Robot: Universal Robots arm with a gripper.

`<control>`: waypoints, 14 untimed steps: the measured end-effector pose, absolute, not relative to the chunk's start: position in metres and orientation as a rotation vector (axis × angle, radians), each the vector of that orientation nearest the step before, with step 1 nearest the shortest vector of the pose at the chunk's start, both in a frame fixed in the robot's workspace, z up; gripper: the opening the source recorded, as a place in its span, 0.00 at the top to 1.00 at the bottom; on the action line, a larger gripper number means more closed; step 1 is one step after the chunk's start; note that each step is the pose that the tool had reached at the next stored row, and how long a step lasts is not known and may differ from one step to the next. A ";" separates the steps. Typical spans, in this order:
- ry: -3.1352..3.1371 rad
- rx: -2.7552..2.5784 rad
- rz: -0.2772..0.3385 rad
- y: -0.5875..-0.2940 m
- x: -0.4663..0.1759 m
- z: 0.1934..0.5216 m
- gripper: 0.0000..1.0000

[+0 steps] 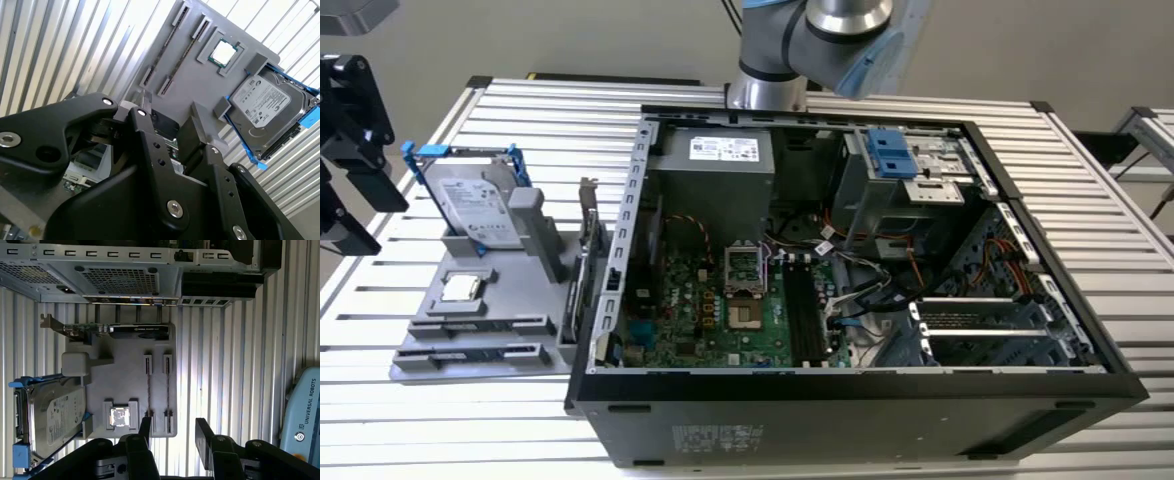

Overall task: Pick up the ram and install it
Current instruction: 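Pick up the ram and move it above insertion slot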

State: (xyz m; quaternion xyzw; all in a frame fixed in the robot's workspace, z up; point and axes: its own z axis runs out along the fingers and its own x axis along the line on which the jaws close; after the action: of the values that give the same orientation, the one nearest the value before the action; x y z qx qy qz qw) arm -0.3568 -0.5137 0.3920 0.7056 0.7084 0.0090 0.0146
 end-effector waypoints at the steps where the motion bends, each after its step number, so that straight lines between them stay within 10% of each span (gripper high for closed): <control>1: 2.205 2.196 0.028 -0.514 -0.357 0.392 0.00; 14: 2.227 2.186 0.016 -0.514 -0.357 0.388 0.00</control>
State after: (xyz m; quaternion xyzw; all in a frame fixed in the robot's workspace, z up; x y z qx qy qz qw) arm -0.3568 -0.5137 0.3882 0.7005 0.7135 0.0051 0.0106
